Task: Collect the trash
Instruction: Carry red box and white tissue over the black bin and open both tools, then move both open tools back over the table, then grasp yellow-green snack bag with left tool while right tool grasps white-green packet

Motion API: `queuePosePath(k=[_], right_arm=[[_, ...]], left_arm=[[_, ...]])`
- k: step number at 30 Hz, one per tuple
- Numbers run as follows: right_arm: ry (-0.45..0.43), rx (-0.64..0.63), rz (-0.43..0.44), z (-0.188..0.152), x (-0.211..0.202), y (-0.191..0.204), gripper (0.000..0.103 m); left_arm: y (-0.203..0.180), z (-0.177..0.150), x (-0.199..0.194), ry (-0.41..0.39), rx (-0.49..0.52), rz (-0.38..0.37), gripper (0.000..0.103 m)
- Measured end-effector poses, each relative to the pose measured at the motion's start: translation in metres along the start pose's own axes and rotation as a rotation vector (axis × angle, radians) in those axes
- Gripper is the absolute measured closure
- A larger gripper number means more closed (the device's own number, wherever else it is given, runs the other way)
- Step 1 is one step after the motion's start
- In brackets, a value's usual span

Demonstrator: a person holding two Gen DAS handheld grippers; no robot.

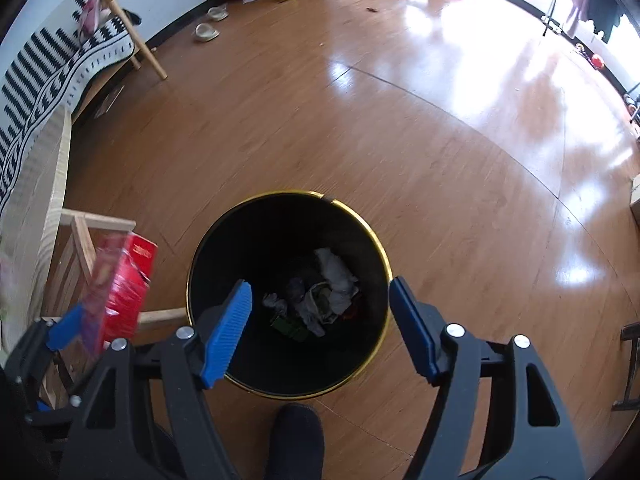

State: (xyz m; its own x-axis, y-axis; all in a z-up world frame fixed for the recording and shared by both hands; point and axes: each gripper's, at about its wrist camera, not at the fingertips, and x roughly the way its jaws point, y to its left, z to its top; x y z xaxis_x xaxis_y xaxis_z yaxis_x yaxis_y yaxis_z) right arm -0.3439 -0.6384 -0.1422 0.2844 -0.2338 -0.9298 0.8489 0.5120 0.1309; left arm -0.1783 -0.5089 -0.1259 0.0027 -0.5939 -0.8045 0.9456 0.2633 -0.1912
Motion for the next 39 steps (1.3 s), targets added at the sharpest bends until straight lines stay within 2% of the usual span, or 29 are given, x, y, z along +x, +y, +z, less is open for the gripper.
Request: queuePosePath(k=[5, 6, 8, 13, 17, 21, 26, 29, 34, 37, 39], right_arm=[[-0.047, 0.036, -0.011, 0.001, -0.013, -0.012, 0.031], [-0.055, 0.046, -0.011, 0.001, -0.016, -0.013, 0.030], [-0.070, 0.066, -0.007, 0.001, -0.021, -0.019, 0.030], [-0.079, 0.076, 0.001, 0.001, -0.026, -0.019, 0.029], [-0.088, 0.056, 0.018, 0.003, -0.030, -0.005, 0.028], [-0.113, -0.005, 0.046, 0.006, -0.041, 0.030, 0.027], [-0.166, -0.109, 0.109, 0.007, -0.061, 0.102, 0.025], [-0.179, -0.192, 0.170, 0.005, -0.070, 0.165, 0.024], [-0.182, -0.342, 0.268, -0.012, -0.082, 0.273, 0.024], [-0.179, -0.456, 0.326, -0.033, -0.087, 0.345, 0.024], [-0.171, -0.520, 0.354, -0.048, -0.088, 0.387, 0.024]], left_arm=[[-0.007, 0.003, 0.012, 0.015, 0.007, -0.022, 0.040], [-0.009, 0.004, 0.015, 0.018, 0.014, -0.022, 0.038], [-0.012, 0.005, 0.016, 0.014, 0.016, -0.019, 0.023], [-0.012, 0.006, 0.012, 0.007, 0.006, -0.018, 0.018], [-0.005, 0.006, -0.005, -0.017, -0.001, 0.016, 0.013], [0.012, 0.002, -0.038, -0.046, -0.019, 0.053, 0.012], [0.049, -0.003, -0.097, -0.117, -0.084, 0.109, 0.009], [0.084, -0.016, -0.139, -0.161, -0.142, 0.164, 0.008], [0.162, -0.053, -0.216, -0.208, -0.269, 0.344, 0.008], [0.224, -0.087, -0.268, -0.236, -0.395, 0.463, 0.008], [0.259, -0.108, -0.298, -0.257, -0.464, 0.516, 0.008]])
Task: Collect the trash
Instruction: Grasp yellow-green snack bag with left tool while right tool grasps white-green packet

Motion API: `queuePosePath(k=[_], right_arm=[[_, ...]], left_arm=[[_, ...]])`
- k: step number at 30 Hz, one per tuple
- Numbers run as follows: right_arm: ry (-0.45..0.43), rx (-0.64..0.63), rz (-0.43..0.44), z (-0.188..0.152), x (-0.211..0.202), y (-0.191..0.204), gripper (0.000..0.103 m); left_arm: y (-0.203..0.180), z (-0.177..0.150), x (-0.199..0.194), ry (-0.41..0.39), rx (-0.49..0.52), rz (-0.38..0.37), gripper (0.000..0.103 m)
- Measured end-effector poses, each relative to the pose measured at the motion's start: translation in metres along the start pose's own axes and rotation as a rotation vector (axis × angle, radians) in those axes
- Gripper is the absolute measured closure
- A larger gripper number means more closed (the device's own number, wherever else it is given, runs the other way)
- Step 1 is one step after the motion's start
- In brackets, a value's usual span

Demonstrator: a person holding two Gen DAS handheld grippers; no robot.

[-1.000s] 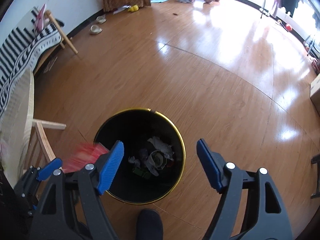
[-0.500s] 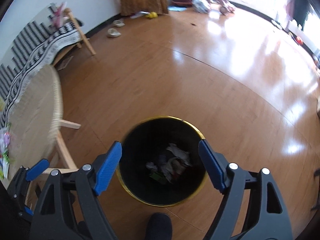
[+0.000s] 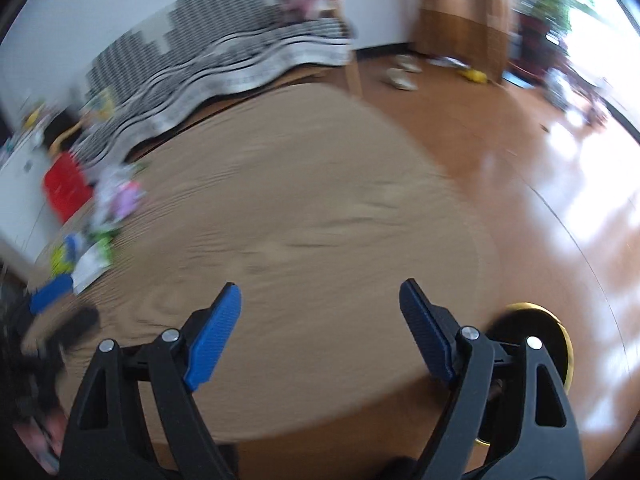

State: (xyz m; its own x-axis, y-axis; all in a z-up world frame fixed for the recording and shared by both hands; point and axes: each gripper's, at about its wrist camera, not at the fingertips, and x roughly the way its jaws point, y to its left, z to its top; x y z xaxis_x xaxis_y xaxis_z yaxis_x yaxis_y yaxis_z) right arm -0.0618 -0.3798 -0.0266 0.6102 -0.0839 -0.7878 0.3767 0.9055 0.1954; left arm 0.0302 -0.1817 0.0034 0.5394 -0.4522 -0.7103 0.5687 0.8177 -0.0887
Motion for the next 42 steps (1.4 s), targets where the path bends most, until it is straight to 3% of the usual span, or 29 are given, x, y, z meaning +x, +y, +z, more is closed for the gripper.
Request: queuePosePath(k=[7, 12, 22, 24, 25, 26, 28, 36, 42], right_arm=[[0.059, -0.159, 0.098, 0.001, 0.047, 0.117, 0.024], [0.083, -0.256, 0.107, -0.006, 0.072, 0.165, 0.024], [0.114, -0.285, 0.148, -0.005, 0.097, 0.189, 0.024], [0.114, -0.293, 0.159, -0.004, 0.099, 0.192, 0.024], [0.114, -0.295, 0.166, -0.004, 0.099, 0.193, 0.024], [0.113, -0.296, 0.173, -0.004, 0.099, 0.195, 0.024], [0.114, -0.296, 0.194, -0.002, 0.100, 0.200, 0.024], [0.140, -0.305, 0.267, -0.001, 0.117, 0.238, 0.024], [0.182, -0.299, 0.337, -0.013, 0.127, 0.282, 0.016]], left_arm=[[0.184, -0.006, -0.020, -0.024, -0.269, 0.190, 0.008], [0.265, -0.016, -0.013, -0.003, -0.387, 0.246, 0.008], [0.300, -0.007, 0.034, 0.004, -0.419, 0.231, 0.010], [0.302, -0.007, 0.037, 0.007, -0.411, 0.217, 0.026], [0.302, -0.008, 0.039, 0.019, -0.400, 0.203, 0.048], [0.301, -0.009, 0.039, 0.026, -0.394, 0.209, 0.055], [0.301, -0.013, 0.033, 0.023, -0.389, 0.209, 0.059], [0.288, -0.021, -0.020, -0.004, -0.332, 0.262, 0.062], [0.285, -0.036, -0.053, -0.016, -0.325, 0.268, 0.062]])
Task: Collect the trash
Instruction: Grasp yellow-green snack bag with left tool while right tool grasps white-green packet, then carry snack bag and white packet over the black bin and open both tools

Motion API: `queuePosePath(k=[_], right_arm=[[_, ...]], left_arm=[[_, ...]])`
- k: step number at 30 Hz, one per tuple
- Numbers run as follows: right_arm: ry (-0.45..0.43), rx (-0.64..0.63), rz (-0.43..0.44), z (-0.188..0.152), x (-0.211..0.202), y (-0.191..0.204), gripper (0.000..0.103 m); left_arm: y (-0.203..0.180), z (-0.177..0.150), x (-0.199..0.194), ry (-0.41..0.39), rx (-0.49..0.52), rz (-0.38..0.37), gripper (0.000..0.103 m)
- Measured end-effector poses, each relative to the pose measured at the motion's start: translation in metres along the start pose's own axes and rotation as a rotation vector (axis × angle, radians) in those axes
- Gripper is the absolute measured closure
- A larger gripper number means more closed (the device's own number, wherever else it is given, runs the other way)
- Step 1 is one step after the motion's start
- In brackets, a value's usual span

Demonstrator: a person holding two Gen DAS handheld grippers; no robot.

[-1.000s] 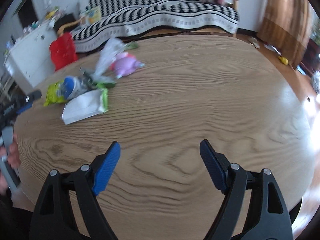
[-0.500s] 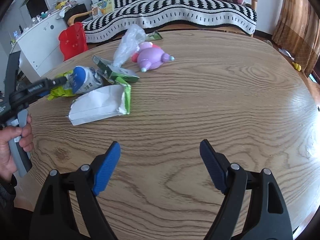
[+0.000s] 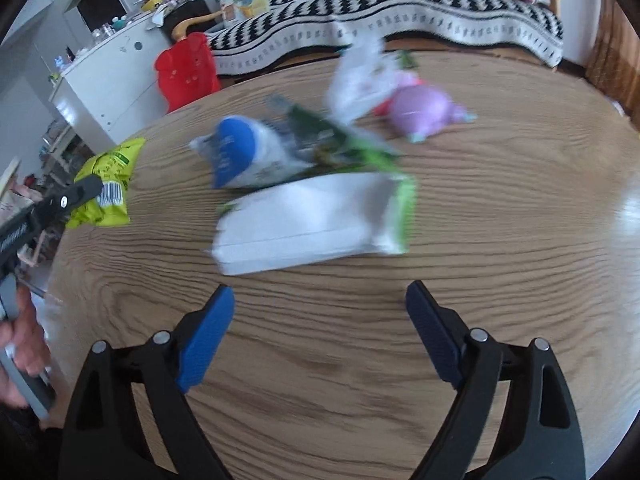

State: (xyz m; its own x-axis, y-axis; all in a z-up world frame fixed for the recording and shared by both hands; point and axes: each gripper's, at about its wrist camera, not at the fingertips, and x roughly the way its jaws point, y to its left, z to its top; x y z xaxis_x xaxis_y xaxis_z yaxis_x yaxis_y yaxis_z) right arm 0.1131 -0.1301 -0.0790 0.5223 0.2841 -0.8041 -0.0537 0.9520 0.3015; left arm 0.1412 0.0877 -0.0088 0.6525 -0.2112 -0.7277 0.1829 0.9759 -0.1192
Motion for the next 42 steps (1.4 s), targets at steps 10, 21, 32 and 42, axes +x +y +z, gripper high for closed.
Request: queuePosePath(k=[10, 21, 32, 42], right_arm=[[-0.057, 0.091, -0.180, 0.018, 0.022, 0.027, 0.016], [-0.060, 0.075, -0.191, -0.003, -0.018, -0.008, 0.085], [-0.155, 0.090, -0.221, -0.051, -0.131, -0.072, 0.086], [-0.236, 0.322, -0.382, -0.148, -0.255, -0.220, 0.086]], left_arm=[[0.001, -0.006, -0.003, 0.013, 0.018, 0.013, 0.062], [-0.026, -0.009, -0.012, 0.002, 0.068, -0.024, 0.062], [-0.124, -0.018, -0.037, -0.033, 0.165, -0.131, 0.062], [-0.306, -0.062, -0.051, -0.010, 0.380, -0.350, 0.062]])
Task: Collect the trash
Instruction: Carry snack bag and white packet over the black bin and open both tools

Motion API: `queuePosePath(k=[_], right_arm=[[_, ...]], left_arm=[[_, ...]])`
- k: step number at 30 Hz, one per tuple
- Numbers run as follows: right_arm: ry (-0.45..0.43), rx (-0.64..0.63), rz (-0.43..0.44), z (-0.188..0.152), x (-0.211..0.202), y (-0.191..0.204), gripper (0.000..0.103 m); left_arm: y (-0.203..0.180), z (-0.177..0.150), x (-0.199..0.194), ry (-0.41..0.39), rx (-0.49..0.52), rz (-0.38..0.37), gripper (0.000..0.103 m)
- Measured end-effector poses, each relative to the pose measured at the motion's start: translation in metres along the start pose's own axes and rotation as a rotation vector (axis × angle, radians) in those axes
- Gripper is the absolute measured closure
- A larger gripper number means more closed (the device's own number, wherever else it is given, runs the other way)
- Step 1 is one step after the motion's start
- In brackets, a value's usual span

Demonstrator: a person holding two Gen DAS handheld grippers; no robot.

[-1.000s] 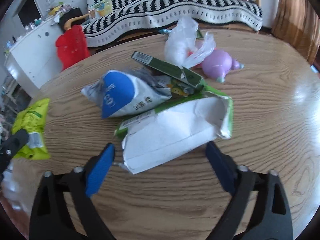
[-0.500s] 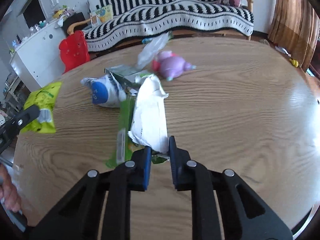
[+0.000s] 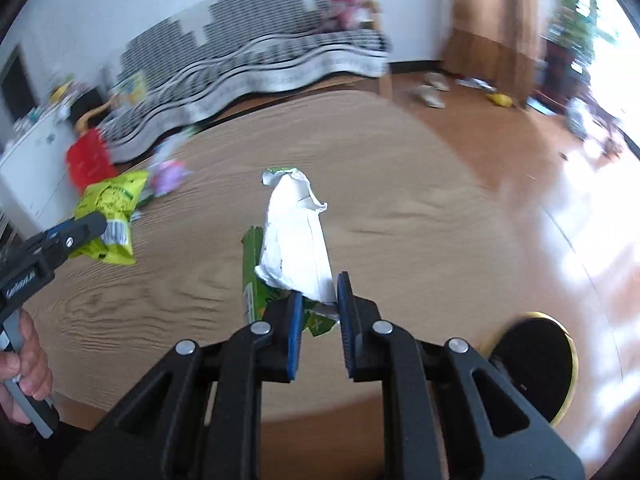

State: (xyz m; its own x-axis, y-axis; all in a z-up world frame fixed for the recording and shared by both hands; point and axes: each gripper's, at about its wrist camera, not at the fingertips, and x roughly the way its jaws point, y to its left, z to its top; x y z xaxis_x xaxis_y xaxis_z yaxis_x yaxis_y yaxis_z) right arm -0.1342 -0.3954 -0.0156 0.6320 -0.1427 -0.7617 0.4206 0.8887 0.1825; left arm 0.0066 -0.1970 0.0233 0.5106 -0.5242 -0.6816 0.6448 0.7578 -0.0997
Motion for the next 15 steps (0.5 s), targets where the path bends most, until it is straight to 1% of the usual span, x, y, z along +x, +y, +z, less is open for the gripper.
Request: queuePosePath(k=[2, 4, 5, 6, 9, 11, 12, 15], right_arm=[[-0.003, 0.052, -0.041, -0.009, -0.010, -0.040, 0.086], [-0.002, 0.112, -0.088, -0.021, -0.022, -0.087, 0.086], [-0.002, 0.132, -0.104, -0.025, -0.025, -0.103, 0.086], [0.002, 0.160, -0.125, -0.032, -0.030, -0.126, 0.086], [0.018, 0.224, -0.180, -0.052, -0.038, -0.177, 0.086], [0.037, 0.256, -0.203, -0.065, -0.041, -0.204, 0.086], [0.056, 0.272, -0.217, -0.073, -0.040, -0.217, 0.086], [0.129, 0.316, -0.247, -0.090, -0.034, -0.250, 0.086]], left_arm=[[-0.041, -0.001, 0.010, 0.007, 0.049, -0.055, 0.062], [-0.091, -0.005, 0.022, 0.022, 0.108, -0.125, 0.062], [-0.106, -0.008, 0.025, 0.029, 0.129, -0.149, 0.062], [-0.132, -0.013, 0.031, 0.040, 0.162, -0.187, 0.062], [-0.192, -0.029, 0.044, 0.068, 0.242, -0.273, 0.062], [-0.224, -0.041, 0.052, 0.084, 0.286, -0.314, 0.062], [-0.242, -0.049, 0.057, 0.096, 0.313, -0.342, 0.062], [-0.282, -0.066, 0.067, 0.116, 0.372, -0.393, 0.062]])
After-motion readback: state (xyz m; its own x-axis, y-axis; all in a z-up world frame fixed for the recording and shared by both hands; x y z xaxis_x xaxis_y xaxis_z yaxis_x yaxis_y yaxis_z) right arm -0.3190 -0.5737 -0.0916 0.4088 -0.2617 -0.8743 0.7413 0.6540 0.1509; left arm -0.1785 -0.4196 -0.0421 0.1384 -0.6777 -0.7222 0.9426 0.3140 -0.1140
